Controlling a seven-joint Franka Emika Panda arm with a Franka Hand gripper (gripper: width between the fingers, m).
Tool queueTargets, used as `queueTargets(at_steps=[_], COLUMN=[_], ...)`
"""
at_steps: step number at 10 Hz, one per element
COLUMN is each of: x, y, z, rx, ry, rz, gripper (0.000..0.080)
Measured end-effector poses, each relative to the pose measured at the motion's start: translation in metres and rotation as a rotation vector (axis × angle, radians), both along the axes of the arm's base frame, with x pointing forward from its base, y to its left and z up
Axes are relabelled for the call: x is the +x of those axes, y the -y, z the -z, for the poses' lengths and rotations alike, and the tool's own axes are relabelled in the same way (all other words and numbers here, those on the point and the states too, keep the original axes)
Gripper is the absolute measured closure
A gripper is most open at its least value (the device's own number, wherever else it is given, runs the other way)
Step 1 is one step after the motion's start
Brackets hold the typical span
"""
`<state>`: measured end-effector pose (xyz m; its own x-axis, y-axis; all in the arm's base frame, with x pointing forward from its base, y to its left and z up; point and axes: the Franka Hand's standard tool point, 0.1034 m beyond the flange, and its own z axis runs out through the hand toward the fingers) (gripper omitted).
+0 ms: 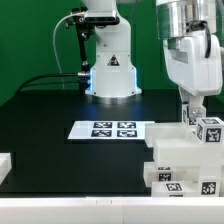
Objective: Assemble chair
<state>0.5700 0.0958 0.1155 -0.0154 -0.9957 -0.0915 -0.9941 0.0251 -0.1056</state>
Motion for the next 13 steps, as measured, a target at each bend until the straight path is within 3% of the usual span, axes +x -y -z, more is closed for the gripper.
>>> queueTargets(at_steps=[1,2,3,4,5,8,9,11,12,13], x=[-0.0003,-0.0003,0.0036,0.0033,0.0031,0.0032,0.0028,0.0026,0.0027,0.0027], y=[-0.0001,-0.0004,0.0024,0.0016,0.0005,0.0016,-0.0014,-0.0052,-0.0049,-0.0044], z=[0.0002,-0.0014,-0.0037,-0.0033,-0.0031,-0.0031,-0.0030,-0.0006,-0.0005,-0.0004], rx=[-0.004,-0.010,-0.025,-0.039,-0.049,-0.077,-0.126,-0.183,-0.172,-0.173], ry=[0.002,-0.007,0.016,0.027,0.036,0.055,0.058,0.061,0.061,0.061], rz=[-0.041,-0.161,-0.297,-0.429,-0.530,-0.759,-0.971,-1.230,-1.169,-1.171], gripper=[0.0515,0.0335,0.0216,0.0216,0.0163,0.0150,0.0150,0.0150,0.0150,0.0273])
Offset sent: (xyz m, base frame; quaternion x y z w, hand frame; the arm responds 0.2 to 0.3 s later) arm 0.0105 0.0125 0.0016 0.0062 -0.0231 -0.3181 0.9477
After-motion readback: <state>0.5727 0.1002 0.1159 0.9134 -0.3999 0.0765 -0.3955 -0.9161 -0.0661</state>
